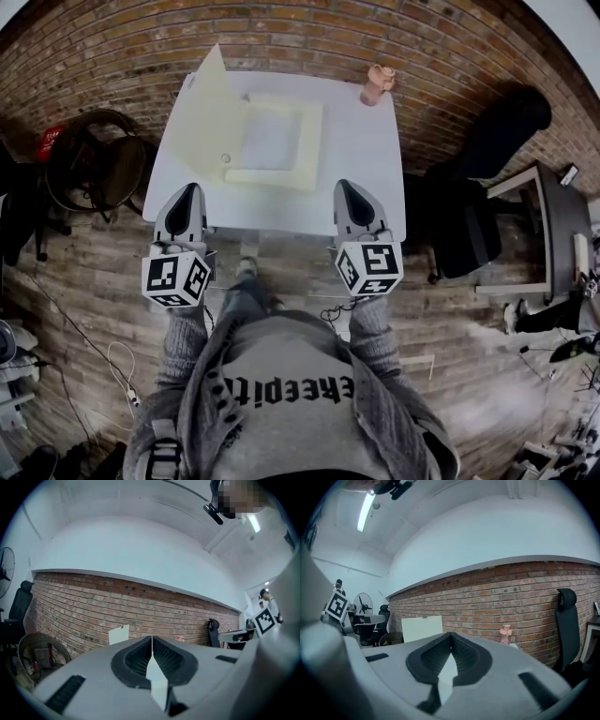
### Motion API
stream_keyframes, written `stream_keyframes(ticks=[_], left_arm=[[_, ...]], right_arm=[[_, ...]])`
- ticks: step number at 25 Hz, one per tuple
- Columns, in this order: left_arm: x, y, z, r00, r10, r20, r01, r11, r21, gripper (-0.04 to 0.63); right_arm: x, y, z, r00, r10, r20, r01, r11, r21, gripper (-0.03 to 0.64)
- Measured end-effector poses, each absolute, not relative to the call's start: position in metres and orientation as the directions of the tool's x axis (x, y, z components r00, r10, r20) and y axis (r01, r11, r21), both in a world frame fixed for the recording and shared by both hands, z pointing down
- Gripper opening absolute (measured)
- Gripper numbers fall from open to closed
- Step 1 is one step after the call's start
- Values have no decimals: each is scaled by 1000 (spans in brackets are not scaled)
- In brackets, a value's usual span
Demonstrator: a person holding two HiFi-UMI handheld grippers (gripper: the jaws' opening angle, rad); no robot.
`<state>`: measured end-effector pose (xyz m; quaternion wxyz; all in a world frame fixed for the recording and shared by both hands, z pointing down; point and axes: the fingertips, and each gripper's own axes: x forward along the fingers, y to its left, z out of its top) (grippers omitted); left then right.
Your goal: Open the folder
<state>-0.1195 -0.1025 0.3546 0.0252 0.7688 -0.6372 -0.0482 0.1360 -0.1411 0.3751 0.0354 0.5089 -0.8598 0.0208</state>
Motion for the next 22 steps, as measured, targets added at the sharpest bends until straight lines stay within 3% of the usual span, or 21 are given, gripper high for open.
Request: stream_keyframes(ticks=[22], left_arm=[[-94,-68,325,215,-971,-106,-971,-224,83,15]], right_arm=[[153,-94,328,-469,-882,-50,-883,467,48,3]])
